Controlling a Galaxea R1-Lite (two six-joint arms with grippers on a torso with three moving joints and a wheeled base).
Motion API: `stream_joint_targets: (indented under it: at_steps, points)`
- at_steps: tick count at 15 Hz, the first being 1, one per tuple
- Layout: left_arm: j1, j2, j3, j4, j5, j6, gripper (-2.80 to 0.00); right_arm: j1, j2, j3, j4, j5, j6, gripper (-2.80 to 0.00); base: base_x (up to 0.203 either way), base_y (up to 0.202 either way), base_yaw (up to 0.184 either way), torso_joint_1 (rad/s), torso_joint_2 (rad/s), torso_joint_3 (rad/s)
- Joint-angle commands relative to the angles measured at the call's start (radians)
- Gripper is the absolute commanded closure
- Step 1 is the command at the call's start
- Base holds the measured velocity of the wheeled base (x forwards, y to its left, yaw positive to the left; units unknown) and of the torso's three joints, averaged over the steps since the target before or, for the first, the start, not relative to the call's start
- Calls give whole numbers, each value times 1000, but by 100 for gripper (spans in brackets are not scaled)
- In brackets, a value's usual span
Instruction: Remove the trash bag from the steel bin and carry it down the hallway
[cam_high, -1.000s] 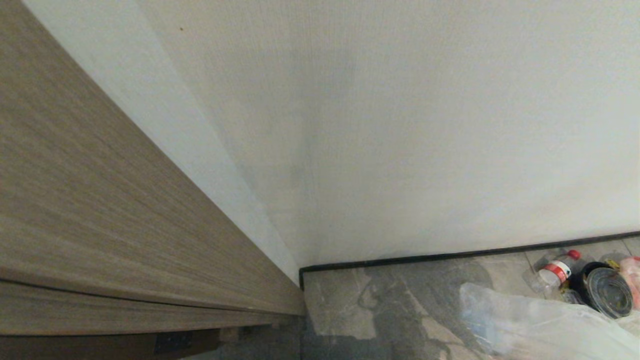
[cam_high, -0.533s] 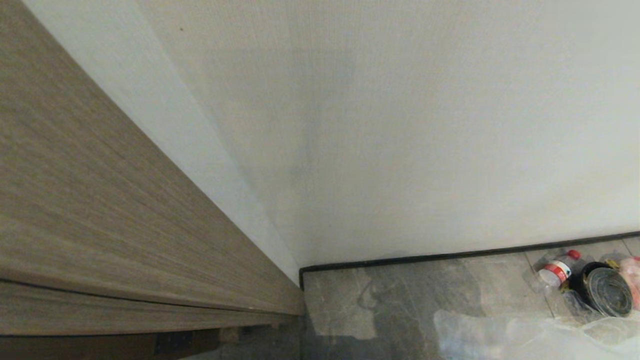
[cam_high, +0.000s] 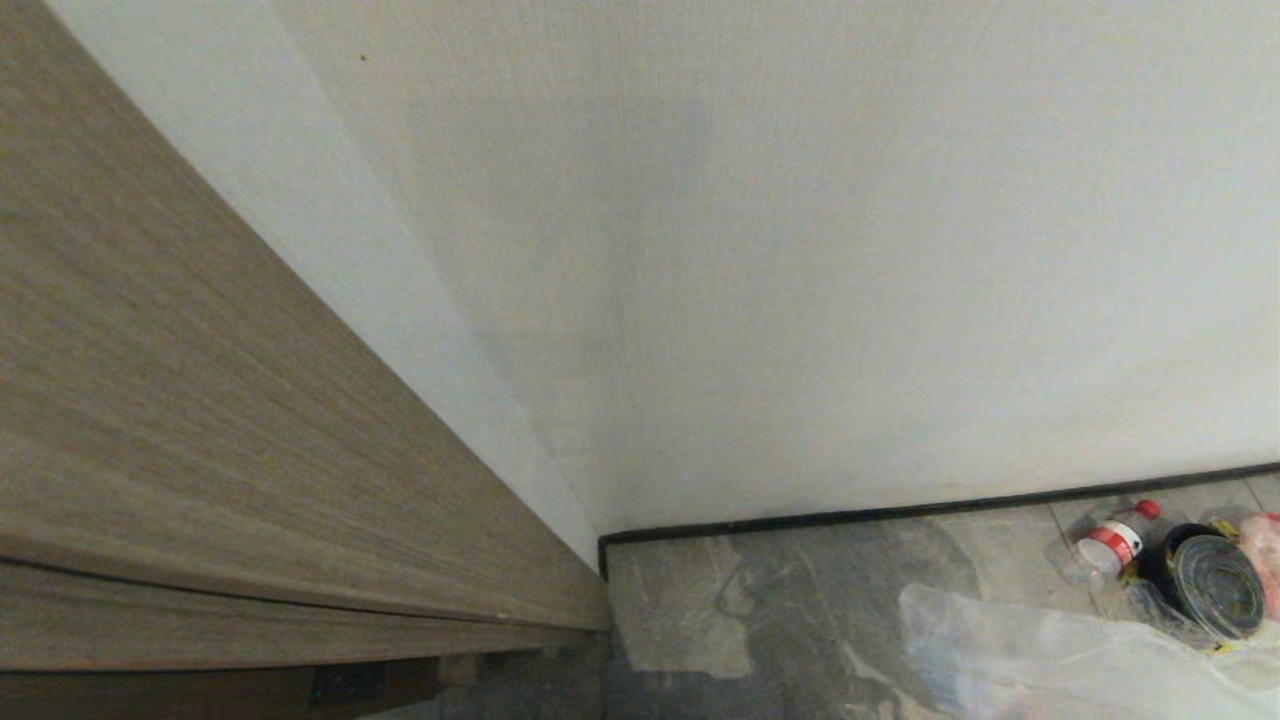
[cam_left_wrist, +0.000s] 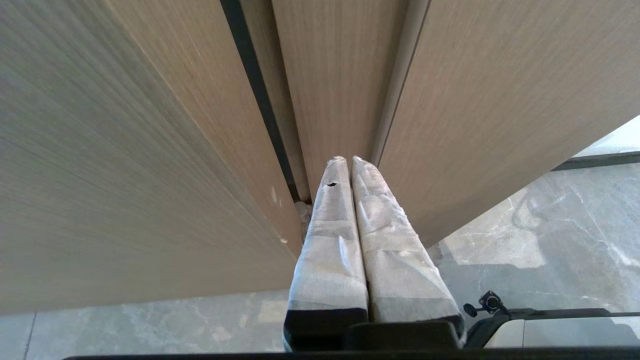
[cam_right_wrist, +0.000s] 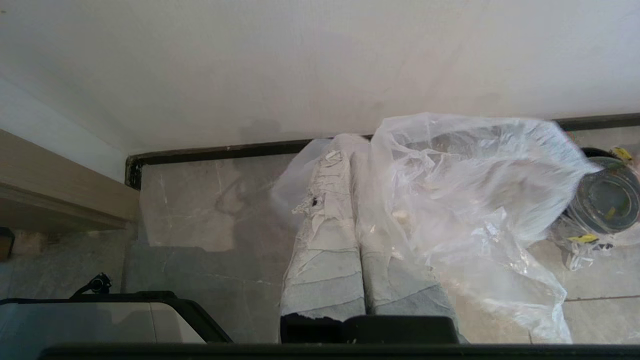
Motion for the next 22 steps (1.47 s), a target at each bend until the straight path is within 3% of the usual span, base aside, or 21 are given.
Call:
stream_joint_targets:
  at_steps: [1,22]
  points:
    - [0,0,0,2,1,-2,0,0,2,0,1,0,0,0,0,0,0,2,2,45]
    - [0,0,0,2,1,-3,0,0,2,0,0,0,0,0,0,0,0,3,2,192]
